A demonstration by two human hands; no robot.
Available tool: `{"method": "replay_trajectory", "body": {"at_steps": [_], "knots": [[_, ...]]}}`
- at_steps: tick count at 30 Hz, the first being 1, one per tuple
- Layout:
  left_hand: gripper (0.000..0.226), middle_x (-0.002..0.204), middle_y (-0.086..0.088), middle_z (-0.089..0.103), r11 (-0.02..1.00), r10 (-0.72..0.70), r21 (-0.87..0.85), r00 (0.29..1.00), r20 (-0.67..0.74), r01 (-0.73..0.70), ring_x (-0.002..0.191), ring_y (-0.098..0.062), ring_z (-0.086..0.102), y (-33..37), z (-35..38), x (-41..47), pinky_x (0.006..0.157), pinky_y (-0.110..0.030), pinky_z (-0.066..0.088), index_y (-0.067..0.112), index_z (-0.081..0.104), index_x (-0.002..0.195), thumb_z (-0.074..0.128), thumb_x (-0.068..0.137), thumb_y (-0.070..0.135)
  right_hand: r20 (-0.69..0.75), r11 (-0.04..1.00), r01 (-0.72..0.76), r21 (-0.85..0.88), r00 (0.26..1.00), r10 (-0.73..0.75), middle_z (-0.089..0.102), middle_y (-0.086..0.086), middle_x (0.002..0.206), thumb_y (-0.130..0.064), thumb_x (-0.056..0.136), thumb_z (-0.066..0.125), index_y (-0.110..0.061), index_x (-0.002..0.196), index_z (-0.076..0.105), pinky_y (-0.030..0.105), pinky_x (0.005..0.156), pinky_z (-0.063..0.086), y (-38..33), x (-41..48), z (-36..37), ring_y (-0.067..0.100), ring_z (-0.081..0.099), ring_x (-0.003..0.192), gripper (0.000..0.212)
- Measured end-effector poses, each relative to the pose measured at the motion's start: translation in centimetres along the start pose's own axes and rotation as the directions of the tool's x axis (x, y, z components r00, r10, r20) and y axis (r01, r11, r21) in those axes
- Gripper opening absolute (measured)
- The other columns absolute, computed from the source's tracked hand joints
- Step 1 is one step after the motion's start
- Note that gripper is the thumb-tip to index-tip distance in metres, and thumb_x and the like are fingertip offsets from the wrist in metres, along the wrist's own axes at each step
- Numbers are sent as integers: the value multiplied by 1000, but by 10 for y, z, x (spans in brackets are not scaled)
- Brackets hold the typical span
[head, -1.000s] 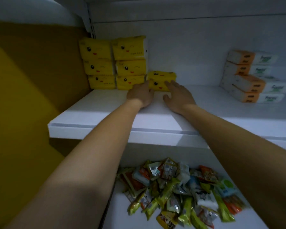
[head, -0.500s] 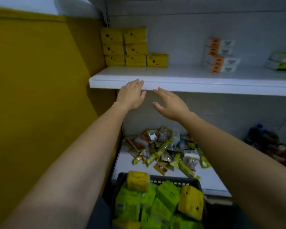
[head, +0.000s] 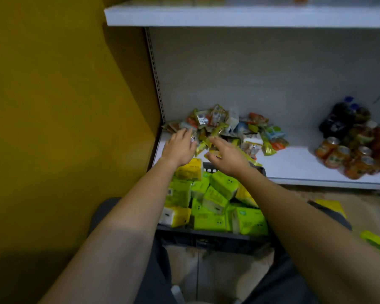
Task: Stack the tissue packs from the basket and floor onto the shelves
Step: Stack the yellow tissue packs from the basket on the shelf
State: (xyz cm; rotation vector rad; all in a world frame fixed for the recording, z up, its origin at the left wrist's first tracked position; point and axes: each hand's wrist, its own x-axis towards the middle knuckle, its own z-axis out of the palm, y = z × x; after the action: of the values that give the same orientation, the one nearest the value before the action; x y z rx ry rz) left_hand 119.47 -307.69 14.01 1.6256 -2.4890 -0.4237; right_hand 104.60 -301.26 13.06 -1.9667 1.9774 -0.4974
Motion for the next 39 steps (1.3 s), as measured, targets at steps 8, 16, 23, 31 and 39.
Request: {"method": "replay_trajectory", "body": {"at_steps": [8,16,23,31,39], "knots": [[55,152,-21,16,989,-130,-37,972,194,140,139,-36,18,-44,75,12,112,-42,18,10,15,149,31,101,33,194,981,-171,91,969,151,17,3,156,-39,96,42,-22,147,22,33,111,26,40,-5,90,19,19,143,57],[57,154,-23,2,957,-212,-111,910,356,267,142,-41,7,-90,132,56,113,-49,18,19,4,150,29,102,33,281,958,-250,142,938,203,17,8,156,-36,97,43,-20,147,22,32,112,22,60,47,146,20,16,144,57],[62,151,-24,19,921,-220,-222,898,380,319,135,-38,30,-102,157,85,107,-43,29,18,-1,150,35,100,30,313,919,-332,213,914,257,11,14,156,-34,96,45,-23,148,21,34,111,23,65,92,171,26,14,144,58],[71,155,-14,1,742,-351,-467,873,339,480,140,-25,25,-93,163,80,106,-26,24,12,-1,150,44,98,29,256,788,-461,408,886,386,34,17,139,-25,94,51,-16,144,33,22,96,27,60,95,174,28,41,125,54],[81,150,-16,29,727,-271,-522,885,379,446,123,-34,47,-84,141,63,85,-33,42,19,-5,150,53,94,11,226,777,-488,396,873,433,32,18,141,-26,94,51,-9,145,30,23,98,26,52,74,152,29,38,128,57]]}}
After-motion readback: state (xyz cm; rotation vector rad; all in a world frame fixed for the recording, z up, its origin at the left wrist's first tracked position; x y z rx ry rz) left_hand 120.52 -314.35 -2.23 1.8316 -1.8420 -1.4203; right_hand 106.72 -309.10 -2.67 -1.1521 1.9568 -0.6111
